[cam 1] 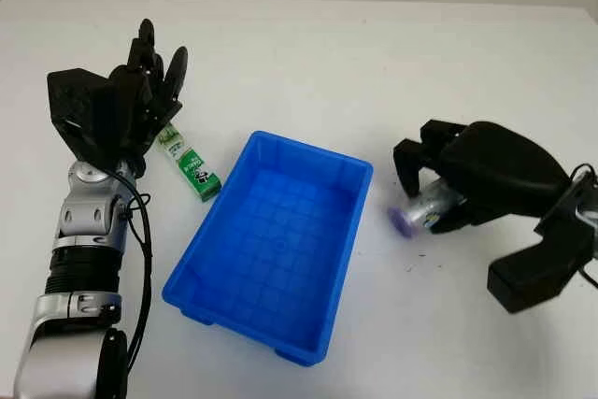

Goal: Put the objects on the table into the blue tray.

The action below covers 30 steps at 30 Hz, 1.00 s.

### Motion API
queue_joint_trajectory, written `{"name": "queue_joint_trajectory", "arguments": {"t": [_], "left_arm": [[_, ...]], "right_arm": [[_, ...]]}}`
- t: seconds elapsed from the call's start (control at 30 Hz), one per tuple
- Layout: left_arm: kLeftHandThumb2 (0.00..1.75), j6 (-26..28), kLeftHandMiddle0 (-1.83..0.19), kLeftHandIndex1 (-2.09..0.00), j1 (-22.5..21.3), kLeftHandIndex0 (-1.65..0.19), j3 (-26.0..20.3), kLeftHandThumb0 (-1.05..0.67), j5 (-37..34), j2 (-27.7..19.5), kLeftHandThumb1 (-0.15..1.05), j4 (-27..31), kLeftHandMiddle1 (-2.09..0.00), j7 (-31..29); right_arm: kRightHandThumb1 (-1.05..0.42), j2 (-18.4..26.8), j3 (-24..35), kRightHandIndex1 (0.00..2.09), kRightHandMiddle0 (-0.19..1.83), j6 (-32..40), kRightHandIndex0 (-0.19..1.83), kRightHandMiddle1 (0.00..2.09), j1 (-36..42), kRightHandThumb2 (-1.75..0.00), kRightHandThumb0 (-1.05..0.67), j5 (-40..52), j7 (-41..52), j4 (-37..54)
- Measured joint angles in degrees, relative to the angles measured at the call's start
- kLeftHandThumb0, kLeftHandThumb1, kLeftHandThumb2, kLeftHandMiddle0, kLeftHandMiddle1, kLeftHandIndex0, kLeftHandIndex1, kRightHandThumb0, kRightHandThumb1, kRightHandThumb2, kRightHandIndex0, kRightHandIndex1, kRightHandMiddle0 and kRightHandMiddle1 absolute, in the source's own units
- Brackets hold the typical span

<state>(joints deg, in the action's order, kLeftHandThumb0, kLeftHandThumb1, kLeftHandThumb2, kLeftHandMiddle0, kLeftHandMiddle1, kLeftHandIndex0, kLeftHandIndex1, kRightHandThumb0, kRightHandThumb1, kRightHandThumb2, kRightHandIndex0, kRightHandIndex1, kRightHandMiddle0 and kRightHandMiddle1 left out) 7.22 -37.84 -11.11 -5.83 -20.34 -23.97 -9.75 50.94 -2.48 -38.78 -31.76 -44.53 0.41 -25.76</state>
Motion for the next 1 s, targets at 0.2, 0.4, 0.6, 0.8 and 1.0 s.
{"name": "queue_joint_trajectory", "arguments": {"t": [0.2, 0.4, 0.6, 0.8, 1.0], "left_arm": [[0.48, -0.24, 0.18, -0.05, 0.08, 0.18, 0.1, -0.73, 0.15, 0.07, 1.05, -0.03, -0.05, 0.03], [0.47, -0.29, 0.19, -0.05, 0.08, 0.18, 0.3, -0.73, 0.41, 0.07, 1.05, -0.03, -0.05, 0.01], [0.49, -0.33, 0.19, -0.05, 0.08, 0.18, 0.52, -0.72, 0.94, 0.12, 1.05, -0.08, -0.05, 0.26], [0.49, -1.35, 0.19, -0.05, 0.07, 0.18, 0.67, -0.71, 1.0, 0.48, 1.05, -0.79, -0.05, 0.31], [0.49, -1.69, 0.19, -0.06, 0.07, 0.17, 0.66, -0.72, 1.0, 0.67, 1.05, -1.36, -0.05, 0.65]], "right_arm": [[-0.9, 0.13, -2.2, 2.09, 0.6, 1.21, 0.78, 2.09, -14.02, -0.04, -0.4, -0.28, -6.94, -11.4], [-0.82, -4.28, -3.71, 1.97, 0.85, -0.27, 1.01, 2.01, -19.47, -0.05, -0.32, 5.87, -5.45, -10.49], [-0.88, -9.47, -5.01, 1.94, 0.95, -1.43, 1.13, 1.95, -20.54, -0.06, -0.33, 12.91, -0.89, -6.76], [-0.94, -16.15, -5.54, 2.04, 1.0, 0.97, 1.23, 2.05, -20.52, -0.08, -0.32, 25.59, 9.85, -0.38], [-0.99, -21.1, -6.04, 2.09, 1.01, 4.42, 1.32, 2.09, -19.51, -0.08, -0.37, 34.67, 18.71, 8.24]]}}
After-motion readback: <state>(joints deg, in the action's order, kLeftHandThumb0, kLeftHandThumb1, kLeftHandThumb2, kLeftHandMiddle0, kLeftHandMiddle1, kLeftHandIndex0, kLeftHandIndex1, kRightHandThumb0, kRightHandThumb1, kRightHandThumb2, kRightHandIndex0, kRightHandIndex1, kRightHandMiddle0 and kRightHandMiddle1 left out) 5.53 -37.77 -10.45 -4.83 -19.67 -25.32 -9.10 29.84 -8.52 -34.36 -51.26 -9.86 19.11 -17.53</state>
